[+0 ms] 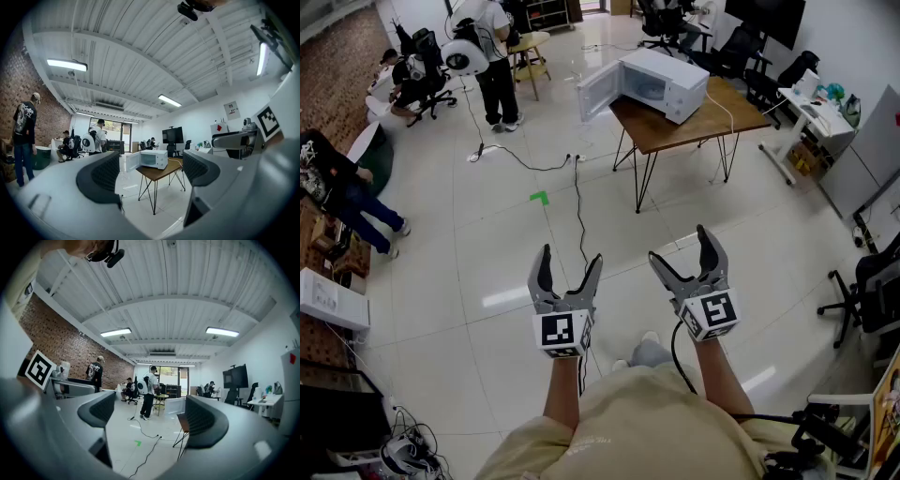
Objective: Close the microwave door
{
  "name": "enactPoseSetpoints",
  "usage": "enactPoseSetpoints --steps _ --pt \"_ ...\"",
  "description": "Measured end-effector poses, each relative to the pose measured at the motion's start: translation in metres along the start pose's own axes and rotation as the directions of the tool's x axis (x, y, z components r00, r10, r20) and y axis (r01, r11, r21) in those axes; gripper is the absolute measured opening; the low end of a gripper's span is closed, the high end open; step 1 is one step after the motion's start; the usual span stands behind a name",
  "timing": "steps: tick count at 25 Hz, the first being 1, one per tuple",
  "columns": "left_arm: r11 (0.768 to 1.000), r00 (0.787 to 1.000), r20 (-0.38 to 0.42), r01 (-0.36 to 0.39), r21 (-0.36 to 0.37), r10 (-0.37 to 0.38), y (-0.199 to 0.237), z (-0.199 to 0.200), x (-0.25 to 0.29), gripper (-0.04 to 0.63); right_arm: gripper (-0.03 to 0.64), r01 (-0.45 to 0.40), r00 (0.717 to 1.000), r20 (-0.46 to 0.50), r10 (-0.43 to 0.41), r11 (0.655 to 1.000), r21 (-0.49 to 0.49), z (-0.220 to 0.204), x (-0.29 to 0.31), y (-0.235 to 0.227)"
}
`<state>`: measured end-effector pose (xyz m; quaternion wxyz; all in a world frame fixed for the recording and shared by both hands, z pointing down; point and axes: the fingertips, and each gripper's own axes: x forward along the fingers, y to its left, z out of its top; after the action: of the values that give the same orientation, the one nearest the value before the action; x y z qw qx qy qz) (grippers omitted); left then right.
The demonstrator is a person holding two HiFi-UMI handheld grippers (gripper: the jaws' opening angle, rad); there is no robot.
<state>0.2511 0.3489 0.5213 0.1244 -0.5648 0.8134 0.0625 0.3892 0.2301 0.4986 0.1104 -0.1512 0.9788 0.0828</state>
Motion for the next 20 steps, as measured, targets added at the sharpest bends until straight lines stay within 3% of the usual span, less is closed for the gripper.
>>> enactPoseSetpoints --steps 8,12,16,20 --pt "1.000 0.999 -0.039 -0.001 -0.006 0.001 0.045 -0.054 0.045 0.428 0.455 -0.005 1.000 -0.002 0.005 0.999 0.049 -0.054 0.066 -0.016" --pt "1.000 0.999 -0.043 -0.006 0.012 0.006 0.062 -0.079 0.094 0.428 0.453 -0.026 1.000 0.015 0.025 0.997 0.071 -0.082 0.110 -0.042" --pt "0.999 0.999 -0.028 0.026 0.048 -0.025 0.068 -0.071 0.164 0.427 0.451 -0.036 0.998 0.045 0.033 0.996 0.085 -0.081 0.160 -0.083" --pt "0.999 0.999 -0.031 0.013 0.043 -0.011 0.087 -0.084 0.219 0.427 0.449 -0.058 0.997 0.056 0.054 0.995 0.080 -0.094 0.206 -0.113"
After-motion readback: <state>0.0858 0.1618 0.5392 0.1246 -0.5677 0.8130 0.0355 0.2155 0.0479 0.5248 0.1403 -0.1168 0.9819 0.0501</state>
